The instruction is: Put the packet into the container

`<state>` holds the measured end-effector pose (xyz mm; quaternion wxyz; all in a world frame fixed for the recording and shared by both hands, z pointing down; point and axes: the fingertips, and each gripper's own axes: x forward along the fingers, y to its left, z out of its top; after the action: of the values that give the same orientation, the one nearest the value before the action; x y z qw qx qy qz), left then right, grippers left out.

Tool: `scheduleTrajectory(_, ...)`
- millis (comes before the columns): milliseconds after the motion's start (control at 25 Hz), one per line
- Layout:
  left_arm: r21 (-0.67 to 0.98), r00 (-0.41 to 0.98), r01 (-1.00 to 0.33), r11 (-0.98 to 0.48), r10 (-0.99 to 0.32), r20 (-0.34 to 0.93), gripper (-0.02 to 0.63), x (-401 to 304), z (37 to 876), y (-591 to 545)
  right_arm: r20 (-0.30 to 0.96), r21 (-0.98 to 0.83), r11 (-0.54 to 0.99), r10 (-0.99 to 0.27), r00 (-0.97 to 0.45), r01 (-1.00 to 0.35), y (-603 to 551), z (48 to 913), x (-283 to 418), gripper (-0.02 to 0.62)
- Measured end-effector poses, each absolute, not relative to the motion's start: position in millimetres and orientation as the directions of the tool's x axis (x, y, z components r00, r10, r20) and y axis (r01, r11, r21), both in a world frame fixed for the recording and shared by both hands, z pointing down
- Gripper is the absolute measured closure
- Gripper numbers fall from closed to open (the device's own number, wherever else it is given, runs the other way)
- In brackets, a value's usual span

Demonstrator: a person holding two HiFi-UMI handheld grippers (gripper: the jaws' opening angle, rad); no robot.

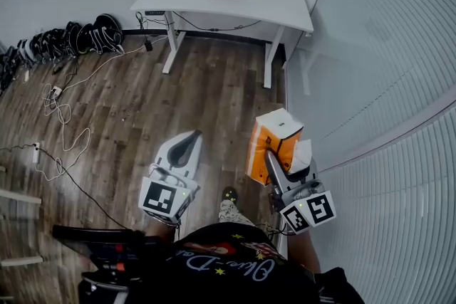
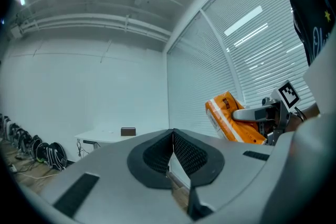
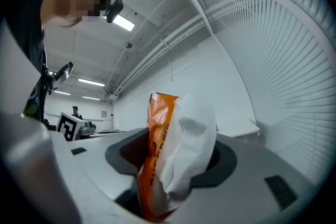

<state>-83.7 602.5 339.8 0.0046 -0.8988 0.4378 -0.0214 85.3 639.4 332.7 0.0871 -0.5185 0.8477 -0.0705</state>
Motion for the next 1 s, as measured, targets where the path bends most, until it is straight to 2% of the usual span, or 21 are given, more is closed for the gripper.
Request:
scheduleTrajectory(520,-0.092,0.617,-0.785,-0.613,-0.786,-0.024,0.597,-65.0,375.4,585.1,-0.175,-0.134,0.5,-0.862,-0.476,-0.855,626.8,362.7,95.2,0.362)
scheduleTrajectory(800,-0.09,0.588,-0.805,-0.586,-0.809,0.0,0.597,-18.4,356.1,474.4,-0.149,-0.186,0.514,-0.857,-0.493,-0.838,512.0,352.3,143.5,0.362)
scheduleTrajectory(1000,-0.086,0.578,-0.812,-0.578,-0.816,0.02,0.597,-13.9,359.0,444.0,-0.138,-0.177,0.509,-0.86,-0.491,-0.842,479.0,352.1,150.7,0.362)
